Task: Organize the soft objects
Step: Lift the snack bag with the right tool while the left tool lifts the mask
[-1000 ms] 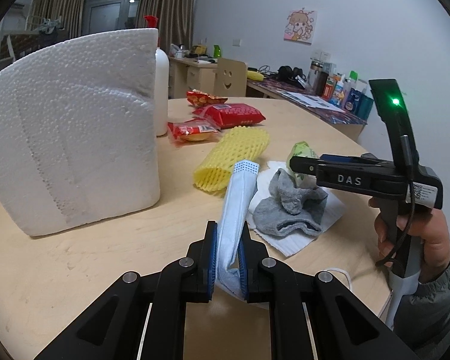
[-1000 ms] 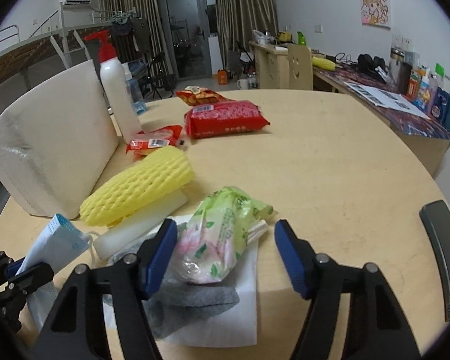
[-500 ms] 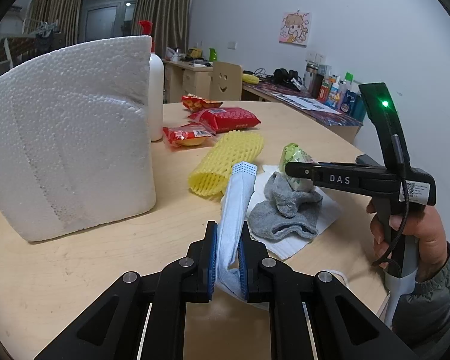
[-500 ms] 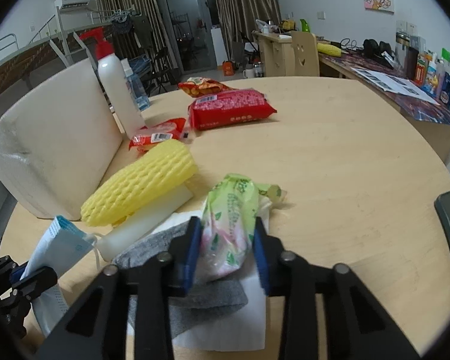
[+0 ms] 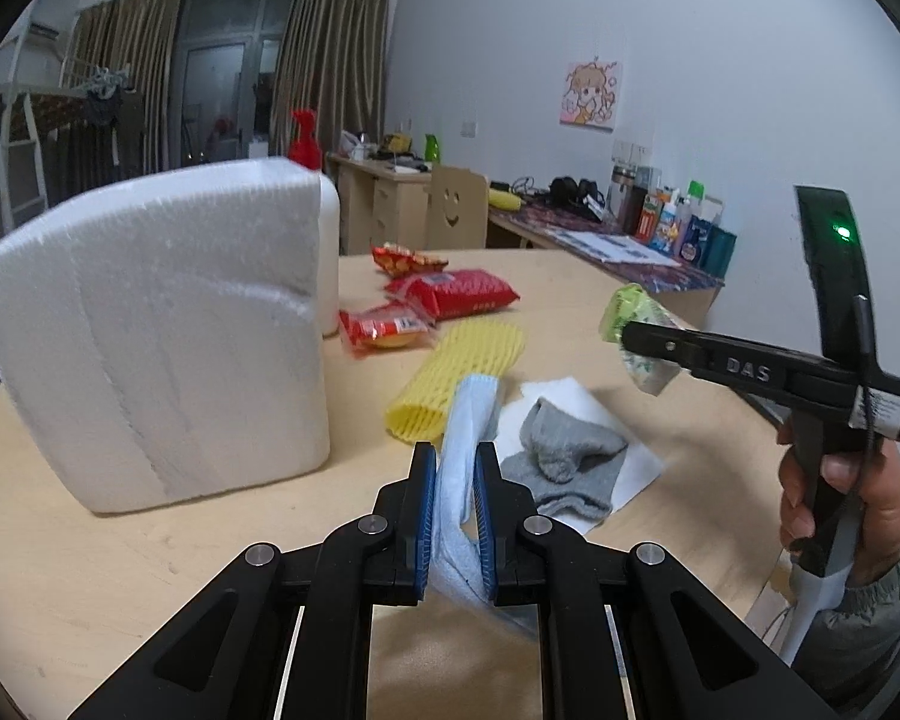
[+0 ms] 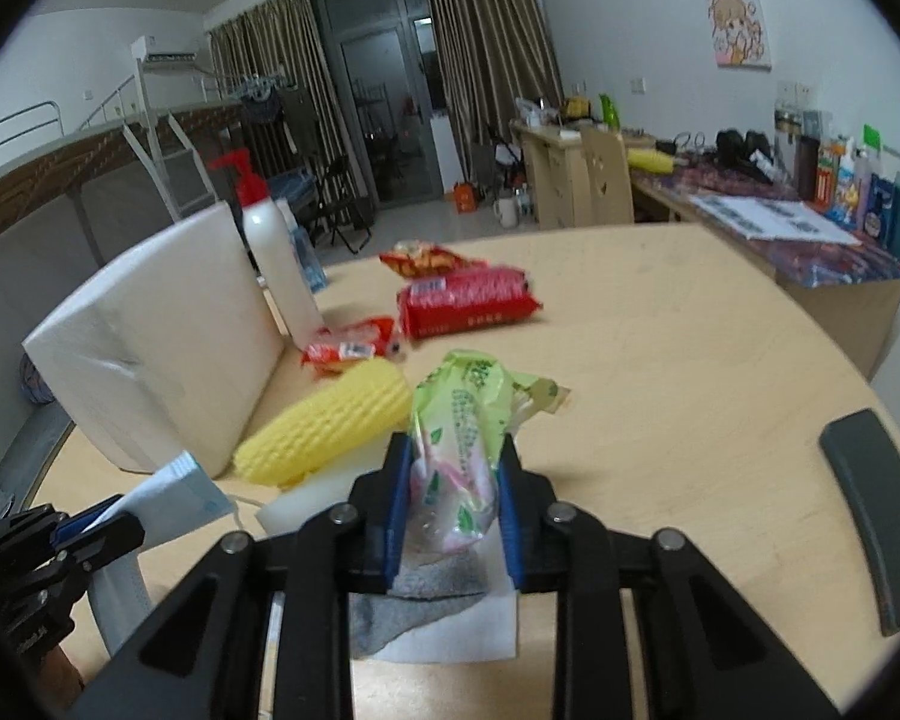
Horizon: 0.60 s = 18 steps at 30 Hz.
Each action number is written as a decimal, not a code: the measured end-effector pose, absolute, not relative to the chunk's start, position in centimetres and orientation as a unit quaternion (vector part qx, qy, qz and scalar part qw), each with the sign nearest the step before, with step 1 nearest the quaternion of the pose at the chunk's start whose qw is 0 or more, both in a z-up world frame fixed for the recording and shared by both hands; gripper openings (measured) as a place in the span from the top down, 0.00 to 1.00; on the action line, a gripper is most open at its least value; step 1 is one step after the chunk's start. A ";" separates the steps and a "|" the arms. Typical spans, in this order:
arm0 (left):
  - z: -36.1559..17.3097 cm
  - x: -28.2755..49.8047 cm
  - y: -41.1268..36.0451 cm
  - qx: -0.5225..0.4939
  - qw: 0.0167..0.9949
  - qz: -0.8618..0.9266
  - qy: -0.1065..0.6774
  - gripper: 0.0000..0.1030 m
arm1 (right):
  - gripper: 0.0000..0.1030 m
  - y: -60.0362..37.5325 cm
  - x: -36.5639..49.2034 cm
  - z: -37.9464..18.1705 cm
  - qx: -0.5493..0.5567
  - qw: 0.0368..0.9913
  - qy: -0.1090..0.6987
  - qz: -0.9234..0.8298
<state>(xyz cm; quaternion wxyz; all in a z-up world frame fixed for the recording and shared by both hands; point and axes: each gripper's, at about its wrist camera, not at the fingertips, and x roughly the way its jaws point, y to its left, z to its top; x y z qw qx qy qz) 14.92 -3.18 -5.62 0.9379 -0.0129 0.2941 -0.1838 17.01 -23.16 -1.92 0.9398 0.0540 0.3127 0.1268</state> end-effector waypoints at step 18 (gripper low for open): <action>-1.7 10.8 -2.7 -0.005 0.955 -0.169 0.245 0.95 | 0.70 -22.4 11.5 1.2 0.036 0.958 0.244 0.147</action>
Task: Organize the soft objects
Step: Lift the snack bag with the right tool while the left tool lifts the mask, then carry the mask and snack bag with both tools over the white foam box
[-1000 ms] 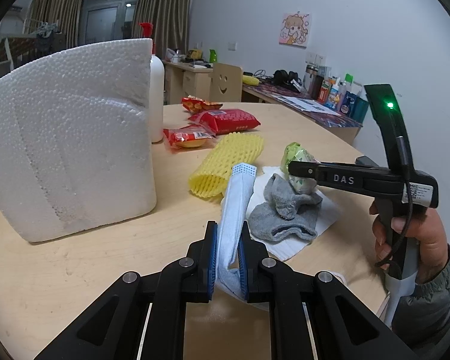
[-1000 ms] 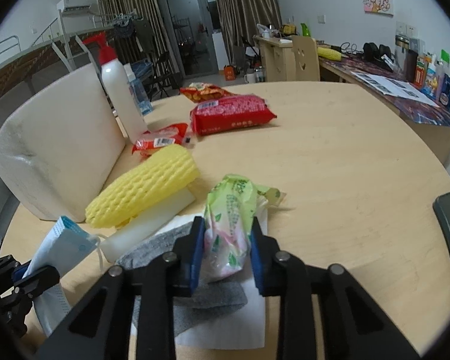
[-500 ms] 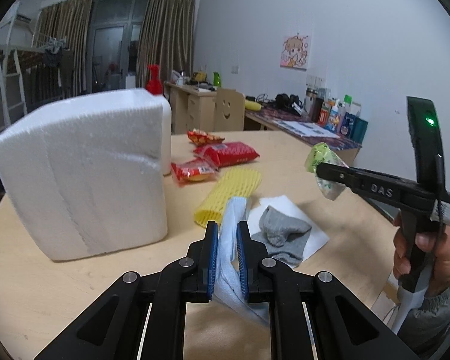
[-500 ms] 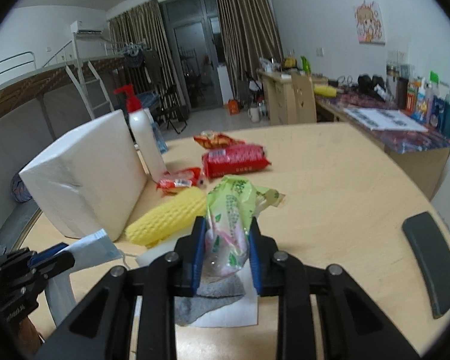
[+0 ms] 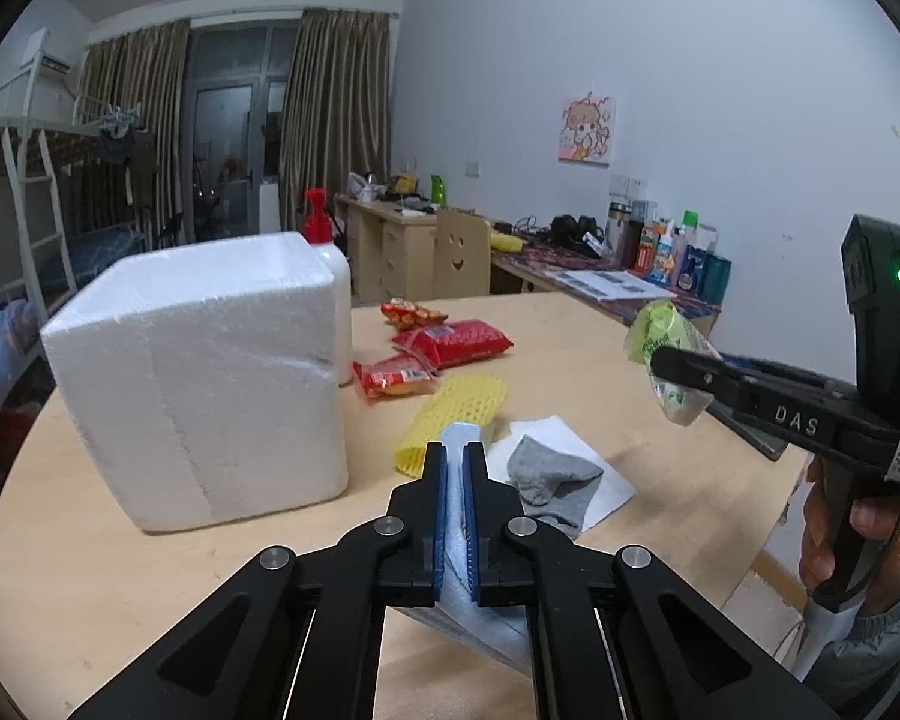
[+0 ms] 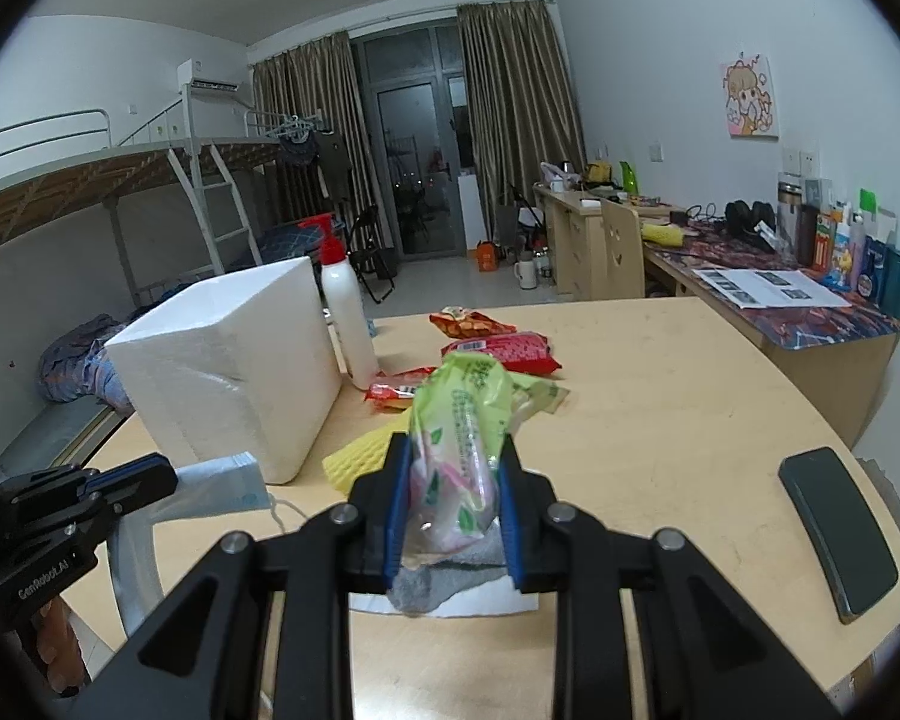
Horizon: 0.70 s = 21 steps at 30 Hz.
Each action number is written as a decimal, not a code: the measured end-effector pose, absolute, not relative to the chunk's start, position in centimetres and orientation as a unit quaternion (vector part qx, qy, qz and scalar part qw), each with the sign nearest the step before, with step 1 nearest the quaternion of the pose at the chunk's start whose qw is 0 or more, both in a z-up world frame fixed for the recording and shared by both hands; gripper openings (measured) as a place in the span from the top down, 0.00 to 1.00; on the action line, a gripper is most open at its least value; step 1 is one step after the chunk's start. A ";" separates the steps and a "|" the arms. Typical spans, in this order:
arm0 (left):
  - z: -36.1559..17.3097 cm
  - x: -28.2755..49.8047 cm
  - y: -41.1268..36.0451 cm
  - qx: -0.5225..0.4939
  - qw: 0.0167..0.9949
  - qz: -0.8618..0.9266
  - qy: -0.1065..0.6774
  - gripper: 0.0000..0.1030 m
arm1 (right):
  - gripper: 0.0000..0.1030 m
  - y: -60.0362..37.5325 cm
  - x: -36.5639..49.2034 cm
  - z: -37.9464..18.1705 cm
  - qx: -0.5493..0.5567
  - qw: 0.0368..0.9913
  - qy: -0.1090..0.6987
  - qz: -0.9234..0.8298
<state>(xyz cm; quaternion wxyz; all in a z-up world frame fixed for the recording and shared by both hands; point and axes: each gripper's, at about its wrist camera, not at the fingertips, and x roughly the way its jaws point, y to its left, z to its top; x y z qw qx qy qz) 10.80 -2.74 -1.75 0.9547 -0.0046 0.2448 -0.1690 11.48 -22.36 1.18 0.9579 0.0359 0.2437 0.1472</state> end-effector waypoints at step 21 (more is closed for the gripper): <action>4.3 5.5 -1.4 0.024 0.983 -0.117 0.141 0.95 | 0.70 -20.7 7.4 4.3 0.015 0.966 0.177 0.187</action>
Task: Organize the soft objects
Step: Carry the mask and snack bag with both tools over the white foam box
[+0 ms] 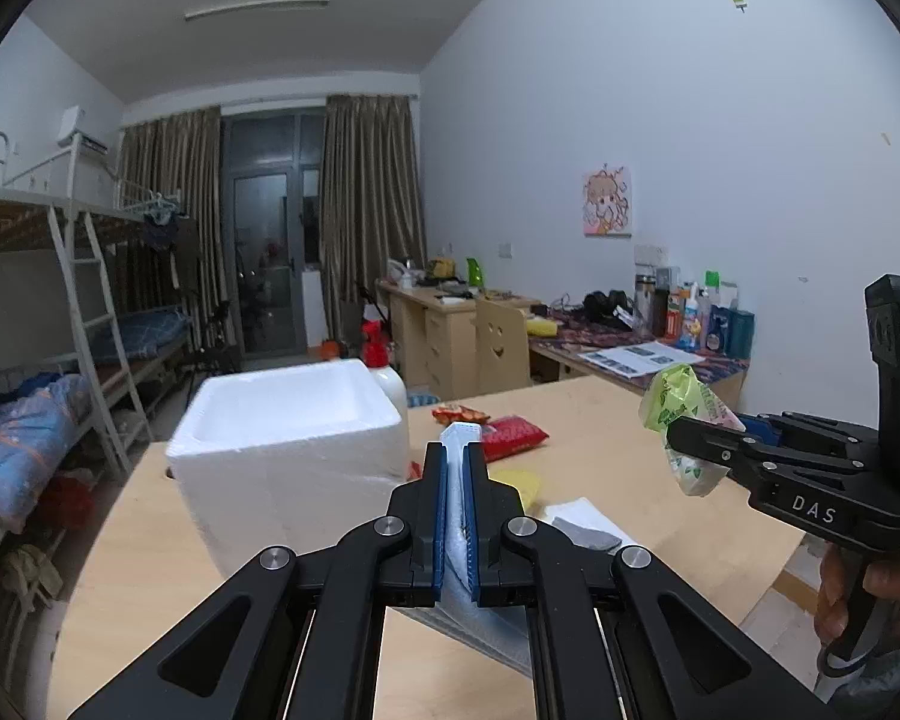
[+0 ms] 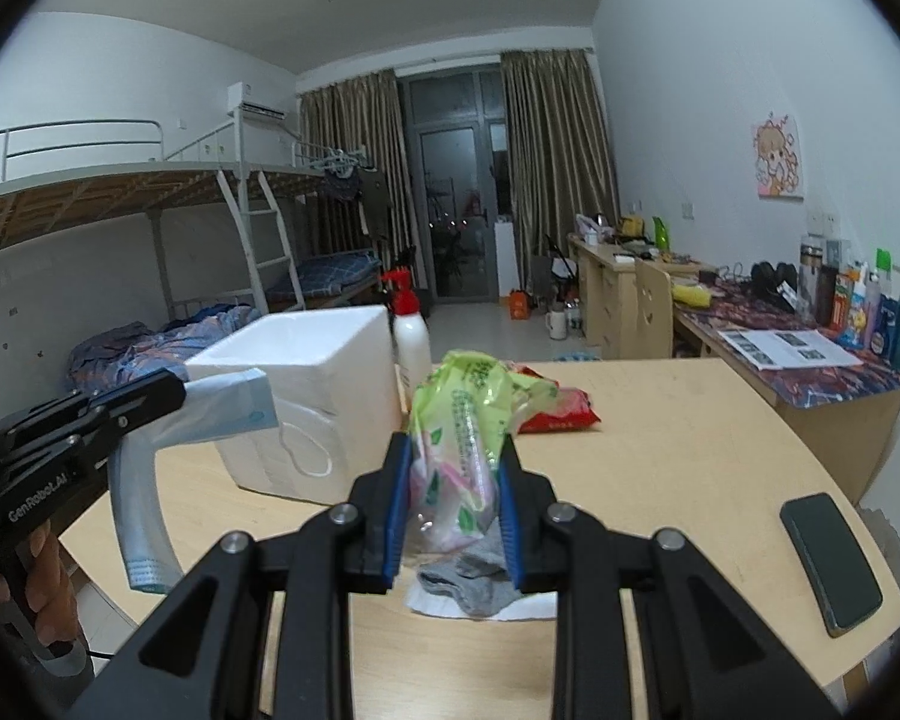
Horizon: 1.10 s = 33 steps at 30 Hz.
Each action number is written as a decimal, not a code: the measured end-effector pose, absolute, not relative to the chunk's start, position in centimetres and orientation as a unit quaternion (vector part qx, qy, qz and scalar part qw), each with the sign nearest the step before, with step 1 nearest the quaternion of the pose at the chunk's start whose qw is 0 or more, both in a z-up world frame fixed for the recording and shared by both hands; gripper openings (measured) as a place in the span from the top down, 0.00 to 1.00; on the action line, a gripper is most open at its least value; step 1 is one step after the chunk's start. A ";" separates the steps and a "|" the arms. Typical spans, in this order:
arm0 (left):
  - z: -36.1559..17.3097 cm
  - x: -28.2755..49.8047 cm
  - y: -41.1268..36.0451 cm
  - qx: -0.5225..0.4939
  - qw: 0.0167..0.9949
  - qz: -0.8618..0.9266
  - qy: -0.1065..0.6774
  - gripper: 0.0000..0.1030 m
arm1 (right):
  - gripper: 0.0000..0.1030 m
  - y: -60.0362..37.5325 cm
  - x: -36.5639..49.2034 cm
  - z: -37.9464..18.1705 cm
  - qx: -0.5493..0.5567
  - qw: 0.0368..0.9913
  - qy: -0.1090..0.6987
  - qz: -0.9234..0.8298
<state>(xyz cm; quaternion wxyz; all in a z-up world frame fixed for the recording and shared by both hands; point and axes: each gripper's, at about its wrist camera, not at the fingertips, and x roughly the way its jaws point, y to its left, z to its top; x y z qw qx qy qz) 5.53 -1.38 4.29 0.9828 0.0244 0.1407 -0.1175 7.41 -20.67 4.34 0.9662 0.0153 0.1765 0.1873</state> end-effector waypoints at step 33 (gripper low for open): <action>6.7 0.2 5.3 0.016 0.993 -0.017 0.114 0.95 | 0.70 -12.3 6.9 6.2 -0.024 0.937 0.148 0.317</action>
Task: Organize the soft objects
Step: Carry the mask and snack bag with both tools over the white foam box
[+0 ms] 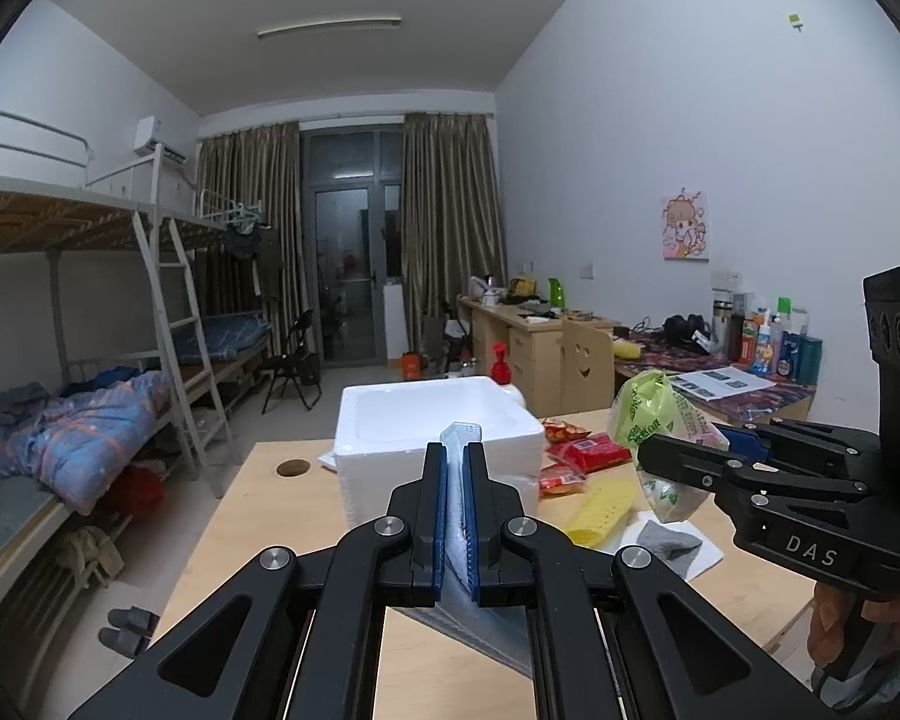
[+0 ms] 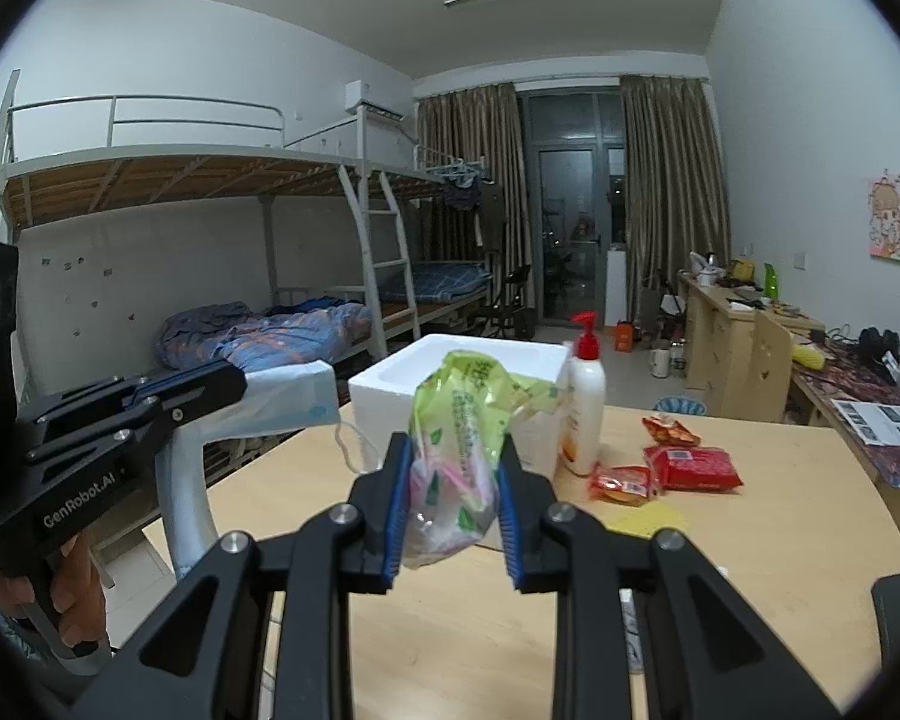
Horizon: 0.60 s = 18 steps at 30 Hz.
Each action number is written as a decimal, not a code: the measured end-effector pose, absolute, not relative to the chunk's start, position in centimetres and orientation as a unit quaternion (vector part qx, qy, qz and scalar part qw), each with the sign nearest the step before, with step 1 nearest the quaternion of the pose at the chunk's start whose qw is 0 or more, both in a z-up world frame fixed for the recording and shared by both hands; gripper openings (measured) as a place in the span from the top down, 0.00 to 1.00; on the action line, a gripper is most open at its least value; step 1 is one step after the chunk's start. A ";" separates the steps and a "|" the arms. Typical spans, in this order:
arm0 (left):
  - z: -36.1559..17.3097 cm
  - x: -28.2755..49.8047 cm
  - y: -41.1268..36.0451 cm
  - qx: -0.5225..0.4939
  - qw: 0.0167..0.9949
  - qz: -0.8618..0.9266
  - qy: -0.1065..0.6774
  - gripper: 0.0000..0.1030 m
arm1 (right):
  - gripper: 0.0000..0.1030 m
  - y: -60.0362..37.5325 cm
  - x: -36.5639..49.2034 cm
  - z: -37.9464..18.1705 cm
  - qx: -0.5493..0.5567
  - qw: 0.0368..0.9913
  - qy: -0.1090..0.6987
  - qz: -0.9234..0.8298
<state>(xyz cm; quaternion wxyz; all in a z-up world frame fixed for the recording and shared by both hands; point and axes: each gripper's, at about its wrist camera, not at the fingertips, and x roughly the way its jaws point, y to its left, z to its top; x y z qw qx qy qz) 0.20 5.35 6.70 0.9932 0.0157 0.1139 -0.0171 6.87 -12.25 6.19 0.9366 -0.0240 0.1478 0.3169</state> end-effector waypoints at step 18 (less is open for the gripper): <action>9.8 5.1 7.4 0.007 0.992 -0.013 0.123 0.95 | 0.70 -10.1 9.8 9.1 -0.033 0.932 0.152 0.326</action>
